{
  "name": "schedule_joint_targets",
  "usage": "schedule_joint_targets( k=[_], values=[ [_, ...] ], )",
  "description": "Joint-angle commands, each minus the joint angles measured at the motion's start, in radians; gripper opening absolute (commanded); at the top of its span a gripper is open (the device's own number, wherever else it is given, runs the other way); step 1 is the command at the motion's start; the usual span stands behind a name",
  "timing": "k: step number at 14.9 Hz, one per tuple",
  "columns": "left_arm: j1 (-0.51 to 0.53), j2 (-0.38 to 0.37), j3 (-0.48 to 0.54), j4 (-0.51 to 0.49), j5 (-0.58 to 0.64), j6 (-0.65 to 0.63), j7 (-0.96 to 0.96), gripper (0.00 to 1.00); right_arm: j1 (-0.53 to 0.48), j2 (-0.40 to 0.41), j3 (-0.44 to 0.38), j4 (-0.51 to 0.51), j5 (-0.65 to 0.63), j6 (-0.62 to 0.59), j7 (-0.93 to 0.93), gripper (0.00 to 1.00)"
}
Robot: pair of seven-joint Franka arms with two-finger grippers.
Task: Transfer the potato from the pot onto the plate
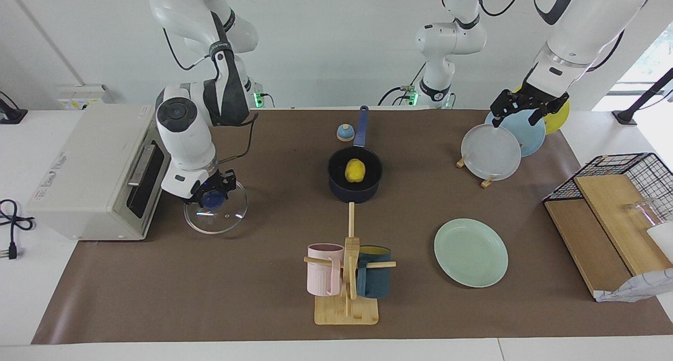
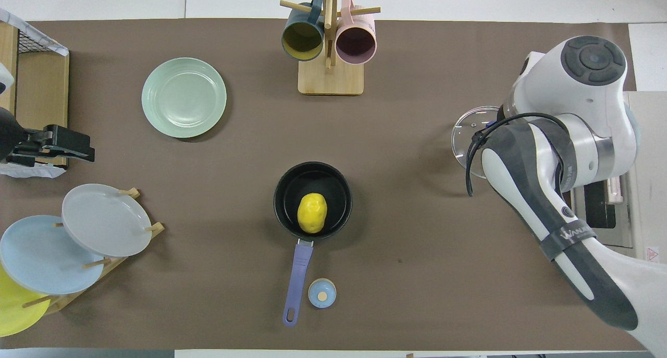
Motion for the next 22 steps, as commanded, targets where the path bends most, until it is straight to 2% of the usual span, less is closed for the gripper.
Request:
schedule_joint_targets(
  k=[1,3,5,7,9,12,15,16,19,22],
  values=[
    [-0.094,-0.088,-0.016,-0.132,0.014,0.007,-0.008,1.0,-0.03,-0.098,0.016,-0.191,0.036,0.12,-0.02,0.53],
    [-0.204,-0.135,-0.017,-0.218,0.012,0.052,-0.036,1.0,-0.035,-0.115,0.013,-0.234,0.038,0.14,-0.049,0.54],
    [-0.299,-0.163,-0.02,-0.302,0.006,0.166,-0.236,1.0,-0.052,-0.13,0.011,-0.277,0.041,0.167,-0.051,0.61],
    [-0.417,-0.136,-0.02,-0.353,-0.022,0.288,-0.423,1.0,-0.053,-0.134,0.011,-0.305,0.041,0.22,-0.056,0.8],
    [-0.485,-0.087,-0.02,-0.401,-0.042,0.414,-0.464,1.0,-0.053,-0.134,0.011,-0.3,0.041,0.218,-0.052,1.0],
    [-0.541,0.033,-0.02,-0.412,-0.042,0.516,-0.473,1.0,-0.044,-0.135,0.013,-0.205,0.042,0.145,-0.049,1.0],
    [-0.568,0.091,-0.02,-0.451,-0.042,0.69,-0.553,1.0,-0.009,-0.128,0.019,0.024,0.064,-0.132,0.061,1.0],
    [-0.57,0.105,-0.02,-0.456,-0.043,0.71,-0.555,1.0,-0.007,-0.132,0.02,0.078,0.064,-0.197,0.09,1.0],
    [-0.593,0.165,-0.02,-0.456,-0.045,0.757,-0.559,1.0,-0.018,-0.189,0.017,0.152,0.068,-0.289,0.136,1.0],
    [-0.597,0.182,-0.02,-0.477,-0.045,0.817,-0.571,1.0,-0.07,-0.226,0.008,0.195,0.076,-0.393,0.145,1.0]
  ],
)
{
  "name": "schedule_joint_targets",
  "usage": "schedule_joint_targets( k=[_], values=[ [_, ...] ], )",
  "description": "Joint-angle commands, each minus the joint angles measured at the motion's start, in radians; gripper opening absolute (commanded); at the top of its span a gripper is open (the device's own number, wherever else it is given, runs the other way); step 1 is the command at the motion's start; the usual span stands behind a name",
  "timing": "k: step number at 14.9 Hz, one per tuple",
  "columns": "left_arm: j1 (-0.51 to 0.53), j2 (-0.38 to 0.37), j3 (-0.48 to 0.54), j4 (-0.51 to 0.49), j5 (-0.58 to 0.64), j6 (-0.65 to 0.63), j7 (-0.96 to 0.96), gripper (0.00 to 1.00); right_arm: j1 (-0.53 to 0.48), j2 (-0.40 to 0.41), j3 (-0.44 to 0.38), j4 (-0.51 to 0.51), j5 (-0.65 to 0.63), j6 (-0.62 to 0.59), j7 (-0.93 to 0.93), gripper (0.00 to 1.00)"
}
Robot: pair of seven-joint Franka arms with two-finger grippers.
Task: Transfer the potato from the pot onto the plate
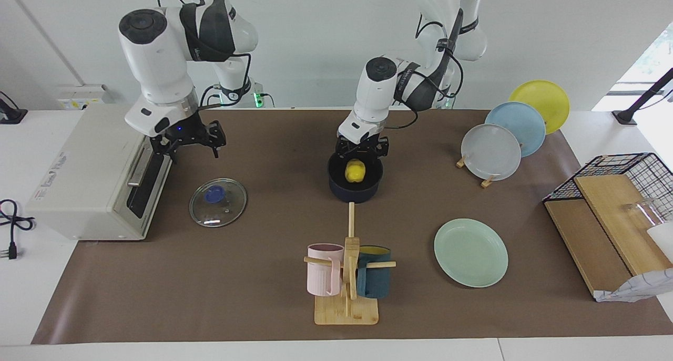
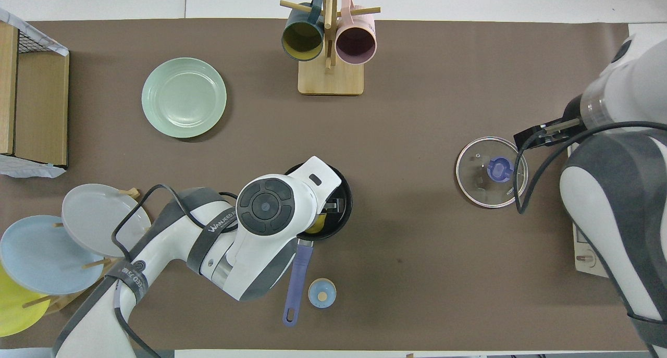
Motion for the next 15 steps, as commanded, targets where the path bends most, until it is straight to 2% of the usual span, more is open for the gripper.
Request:
schedule_joint_targets(
  k=[1,3,8,10,13,14,15],
  values=[
    [-0.022,0.014,0.018,-0.027,-0.015,0.053,-0.012,1.0,-0.076,-0.012,0.001,0.048,0.037,-0.115,0.008,1.0],
    [-0.023,0.032,0.018,-0.027,-0.015,0.058,-0.003,1.0,-0.079,-0.034,-0.028,0.044,0.081,-0.144,0.009,1.0],
    [-0.037,0.075,0.019,-0.025,-0.015,0.09,-0.008,1.0,0.031,-0.035,-0.098,0.045,0.066,-0.152,0.041,1.0],
    [-0.045,0.085,0.019,-0.027,-0.015,0.102,-0.012,1.0,0.06,-0.035,-0.156,0.043,0.073,-0.159,0.045,1.0],
    [-0.045,0.085,0.019,-0.025,-0.015,0.096,-0.011,1.0,0.071,-0.041,-0.167,0.037,0.072,-0.156,0.051,1.0],
    [-0.045,0.085,0.019,-0.027,-0.015,0.093,-0.009,0.93,0.073,-0.039,-0.167,0.034,0.07,-0.146,0.057,1.0],
    [-0.045,0.085,0.019,-0.025,-0.015,0.09,-0.008,0.78,0.071,-0.035,-0.167,0.037,0.067,-0.14,0.061,1.0]
  ],
)
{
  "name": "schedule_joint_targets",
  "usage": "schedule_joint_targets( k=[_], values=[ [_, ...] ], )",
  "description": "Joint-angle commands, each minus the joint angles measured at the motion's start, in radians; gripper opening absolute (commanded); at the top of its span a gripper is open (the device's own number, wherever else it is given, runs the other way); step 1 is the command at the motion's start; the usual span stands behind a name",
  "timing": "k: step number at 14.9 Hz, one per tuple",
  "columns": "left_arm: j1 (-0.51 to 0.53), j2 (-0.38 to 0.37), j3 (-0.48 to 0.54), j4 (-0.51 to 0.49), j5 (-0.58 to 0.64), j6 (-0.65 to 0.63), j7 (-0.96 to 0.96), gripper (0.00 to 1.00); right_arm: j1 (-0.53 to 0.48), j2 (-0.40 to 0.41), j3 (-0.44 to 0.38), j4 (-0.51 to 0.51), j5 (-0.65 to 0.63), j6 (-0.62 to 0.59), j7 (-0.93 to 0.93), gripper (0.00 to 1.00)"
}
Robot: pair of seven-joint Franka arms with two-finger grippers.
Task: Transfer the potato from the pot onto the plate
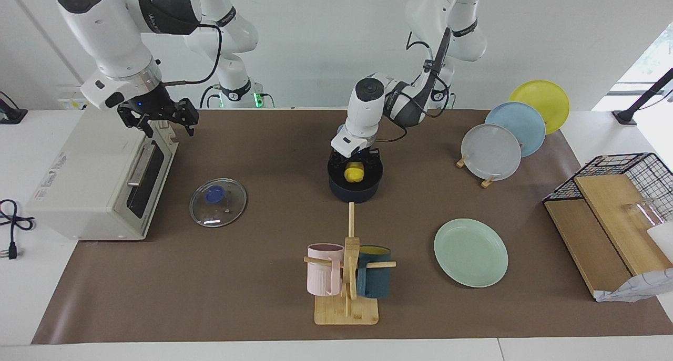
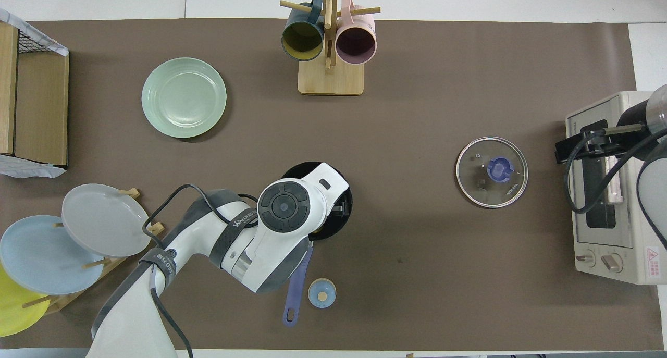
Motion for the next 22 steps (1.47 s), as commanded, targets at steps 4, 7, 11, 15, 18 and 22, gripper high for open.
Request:
schedule_joint_targets(
  k=[4,7,11,15,18,22],
  values=[
    [-0.016,-0.008,0.02,-0.015,-0.014,0.01,-0.001,0.04,-0.001,0.005,-0.006,0.006,0.0,-0.011,0.025,1.0],
    [-0.01,-0.006,0.02,-0.003,-0.014,-0.014,-0.009,0.0,-0.002,-0.003,-0.003,0.005,0.001,-0.012,0.025,1.0],
    [-0.001,-0.028,0.02,0.025,-0.014,-0.06,-0.041,0.0,-0.005,-0.005,-0.006,-0.001,0.004,-0.006,0.024,1.0],
    [0.06,-0.077,0.02,0.161,-0.022,-0.281,-0.039,0.0,-0.005,0.002,-0.034,0.005,0.016,0.022,0.025,1.0],
    [0.137,-0.066,0.024,0.316,-0.045,-0.429,-0.02,0.0,-0.008,0.002,-0.041,0.006,0.019,0.014,0.025,1.0],
    [0.333,0.004,0.024,0.506,-0.041,-0.556,0.128,0.0,-0.005,0.0,-0.047,0.006,0.019,0.009,0.025,1.0]
  ],
)
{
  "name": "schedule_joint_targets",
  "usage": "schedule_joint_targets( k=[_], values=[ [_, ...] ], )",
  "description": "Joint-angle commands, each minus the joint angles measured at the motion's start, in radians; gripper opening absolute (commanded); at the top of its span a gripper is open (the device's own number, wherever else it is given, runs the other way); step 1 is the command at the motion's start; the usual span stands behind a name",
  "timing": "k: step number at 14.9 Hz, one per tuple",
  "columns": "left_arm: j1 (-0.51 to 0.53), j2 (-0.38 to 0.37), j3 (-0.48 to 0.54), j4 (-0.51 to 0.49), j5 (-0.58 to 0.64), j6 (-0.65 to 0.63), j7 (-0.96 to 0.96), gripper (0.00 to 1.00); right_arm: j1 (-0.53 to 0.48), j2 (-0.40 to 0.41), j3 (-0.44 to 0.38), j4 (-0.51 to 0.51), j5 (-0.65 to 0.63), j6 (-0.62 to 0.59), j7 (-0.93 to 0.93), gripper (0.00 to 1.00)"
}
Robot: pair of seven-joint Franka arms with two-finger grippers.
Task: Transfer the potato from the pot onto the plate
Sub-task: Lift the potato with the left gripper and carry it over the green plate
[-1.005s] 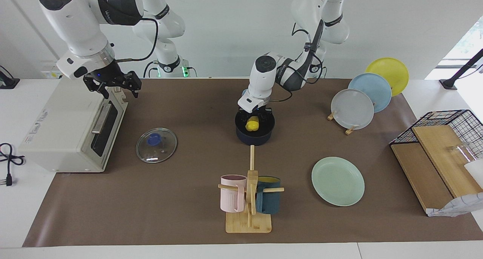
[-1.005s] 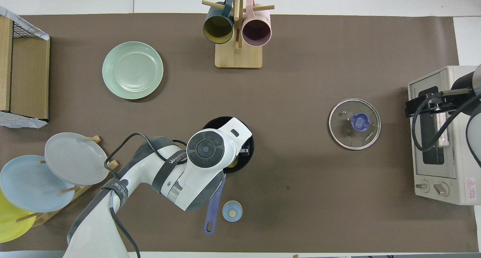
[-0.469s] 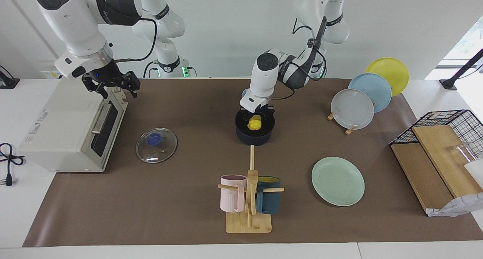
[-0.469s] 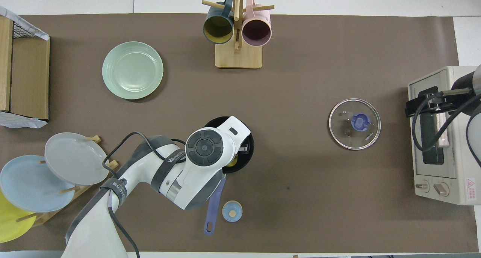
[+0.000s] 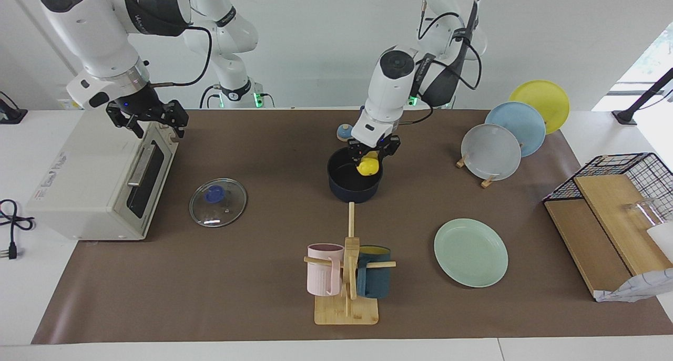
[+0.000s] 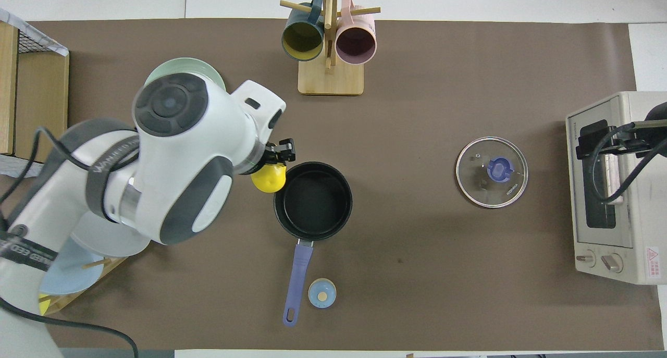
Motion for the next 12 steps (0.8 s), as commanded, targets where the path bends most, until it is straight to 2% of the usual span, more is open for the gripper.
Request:
schedule_joint_targets(
  k=[1,3,7,9,12],
  values=[
    [0.143,0.097,-0.008,0.148,-0.016,-0.064,0.114,0.0,-0.004,0.0,-0.002,0.006,0.018,-0.003,0.017,1.0],
    [0.238,0.137,-0.009,0.167,-0.019,-0.054,0.221,0.0,0.002,0.0,-0.004,0.009,0.018,-0.014,0.018,1.0],
    [0.365,0.306,-0.003,0.221,-0.003,0.09,0.447,0.0,0.003,-0.003,-0.001,0.004,0.017,-0.022,0.018,1.0],
    [0.368,0.382,-0.003,0.27,0.051,0.117,0.466,0.0,0.005,-0.005,-0.001,-0.001,0.017,-0.02,0.017,1.0],
    [0.357,0.423,-0.003,0.264,0.062,0.199,0.464,0.0,0.005,-0.006,-0.001,-0.004,0.017,-0.023,0.017,1.0]
  ],
)
